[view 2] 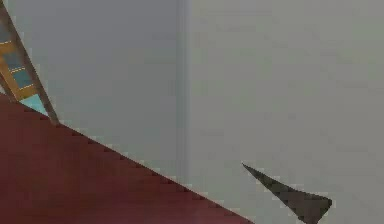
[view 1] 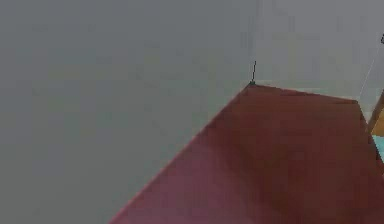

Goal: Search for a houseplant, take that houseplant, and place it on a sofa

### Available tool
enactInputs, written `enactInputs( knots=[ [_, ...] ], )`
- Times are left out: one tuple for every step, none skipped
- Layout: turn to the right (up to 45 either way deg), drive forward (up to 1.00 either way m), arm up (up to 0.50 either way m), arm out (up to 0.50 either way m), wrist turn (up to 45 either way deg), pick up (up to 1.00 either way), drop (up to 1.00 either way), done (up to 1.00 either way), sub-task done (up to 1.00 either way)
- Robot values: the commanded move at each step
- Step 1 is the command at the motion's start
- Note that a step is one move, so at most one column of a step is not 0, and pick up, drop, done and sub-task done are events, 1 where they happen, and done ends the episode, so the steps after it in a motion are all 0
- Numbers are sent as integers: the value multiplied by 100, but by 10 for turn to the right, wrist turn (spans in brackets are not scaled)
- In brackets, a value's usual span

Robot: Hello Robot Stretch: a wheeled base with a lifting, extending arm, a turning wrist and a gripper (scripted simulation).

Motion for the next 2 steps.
enactInputs(
  knots=[
    [-450,0,0,0,0,0,0,0,0],
    [-450,0,0,0,0,0,0,0,0]
  ],
)
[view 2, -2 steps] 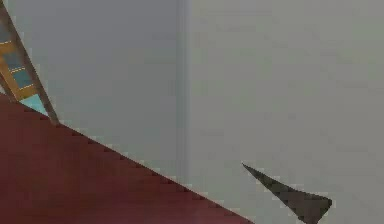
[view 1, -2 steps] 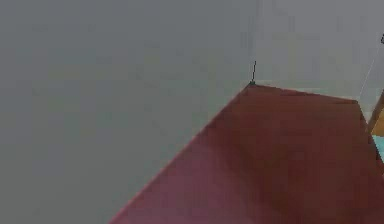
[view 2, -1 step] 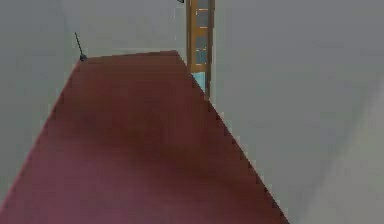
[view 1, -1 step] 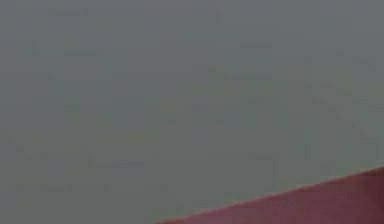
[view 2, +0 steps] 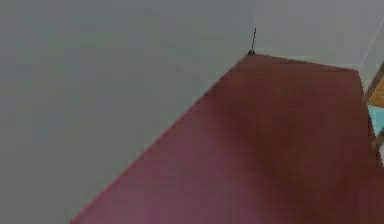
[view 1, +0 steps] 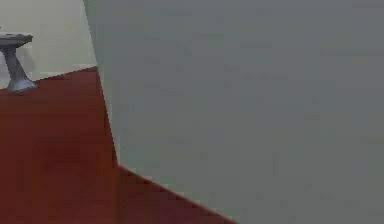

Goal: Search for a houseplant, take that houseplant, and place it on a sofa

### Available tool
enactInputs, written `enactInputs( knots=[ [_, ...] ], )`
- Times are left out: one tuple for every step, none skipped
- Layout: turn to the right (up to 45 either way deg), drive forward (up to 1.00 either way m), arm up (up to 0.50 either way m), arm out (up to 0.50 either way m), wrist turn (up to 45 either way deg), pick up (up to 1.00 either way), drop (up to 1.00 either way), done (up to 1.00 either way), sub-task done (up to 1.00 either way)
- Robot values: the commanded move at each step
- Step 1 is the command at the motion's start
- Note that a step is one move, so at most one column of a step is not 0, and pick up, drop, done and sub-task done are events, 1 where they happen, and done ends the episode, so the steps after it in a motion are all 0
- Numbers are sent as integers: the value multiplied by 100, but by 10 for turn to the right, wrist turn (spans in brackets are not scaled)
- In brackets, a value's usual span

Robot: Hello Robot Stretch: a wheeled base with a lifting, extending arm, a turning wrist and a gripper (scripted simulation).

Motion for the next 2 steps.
enactInputs(
  knots=[
    [-390,0,0,0,0,0,0,0,0],
    [0,100,0,0,0,0,0,0,0]
  ],
)
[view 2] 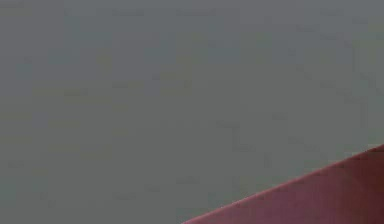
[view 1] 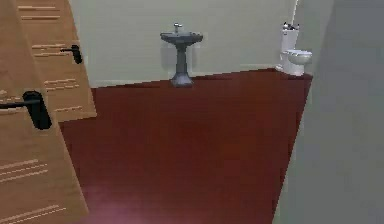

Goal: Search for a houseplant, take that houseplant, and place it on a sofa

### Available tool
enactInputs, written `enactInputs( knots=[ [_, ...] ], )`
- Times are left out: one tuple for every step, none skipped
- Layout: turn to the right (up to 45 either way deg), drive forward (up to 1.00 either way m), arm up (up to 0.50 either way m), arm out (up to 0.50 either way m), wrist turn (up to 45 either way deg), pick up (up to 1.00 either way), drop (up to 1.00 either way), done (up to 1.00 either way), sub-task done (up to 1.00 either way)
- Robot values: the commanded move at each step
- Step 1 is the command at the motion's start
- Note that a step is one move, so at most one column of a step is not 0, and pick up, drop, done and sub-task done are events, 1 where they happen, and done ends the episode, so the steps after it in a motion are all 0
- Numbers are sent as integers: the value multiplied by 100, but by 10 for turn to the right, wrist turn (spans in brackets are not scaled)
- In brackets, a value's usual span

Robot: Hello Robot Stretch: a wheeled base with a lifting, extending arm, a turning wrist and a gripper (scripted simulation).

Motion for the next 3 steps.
enactInputs(
  knots=[
    [-30,0,0,0,0,0,0,0,0],
    [0,85,0,0,0,0,0,0,0],
    [-390,0,0,0,0,0,0,0,0]
  ],
)
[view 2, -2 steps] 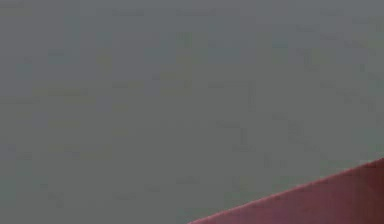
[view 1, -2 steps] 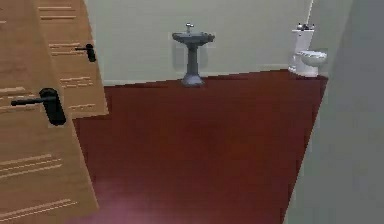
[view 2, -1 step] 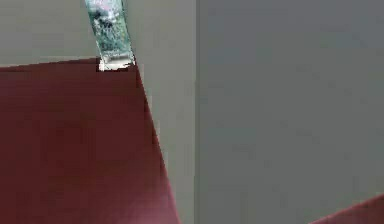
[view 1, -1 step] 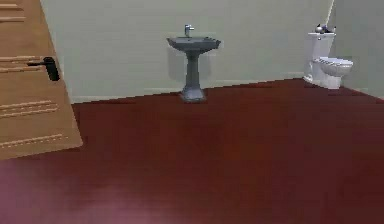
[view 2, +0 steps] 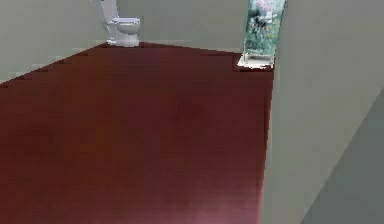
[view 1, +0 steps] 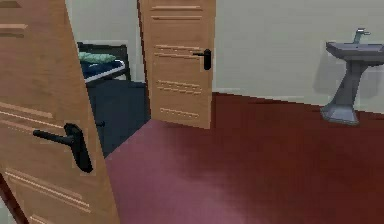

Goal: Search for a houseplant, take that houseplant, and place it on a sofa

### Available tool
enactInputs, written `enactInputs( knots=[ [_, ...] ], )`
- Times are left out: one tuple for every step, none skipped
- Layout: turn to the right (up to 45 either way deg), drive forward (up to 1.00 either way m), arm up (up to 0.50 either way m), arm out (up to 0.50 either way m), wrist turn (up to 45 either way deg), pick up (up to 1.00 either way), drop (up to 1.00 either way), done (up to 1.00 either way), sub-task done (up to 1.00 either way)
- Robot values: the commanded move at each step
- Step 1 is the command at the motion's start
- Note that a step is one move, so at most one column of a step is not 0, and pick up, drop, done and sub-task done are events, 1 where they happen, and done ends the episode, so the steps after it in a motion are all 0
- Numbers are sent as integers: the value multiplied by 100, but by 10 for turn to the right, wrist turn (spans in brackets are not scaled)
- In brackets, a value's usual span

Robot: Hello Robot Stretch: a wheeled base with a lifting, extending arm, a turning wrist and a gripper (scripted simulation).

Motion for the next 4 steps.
enactInputs(
  knots=[
    [-30,0,0,0,0,0,0,0,0],
    [0,5,0,0,0,0,0,0,0],
    [0,75,0,0,0,0,0,0,0],
    [-150,0,0,0,0,0,0,0,0]
  ],
)
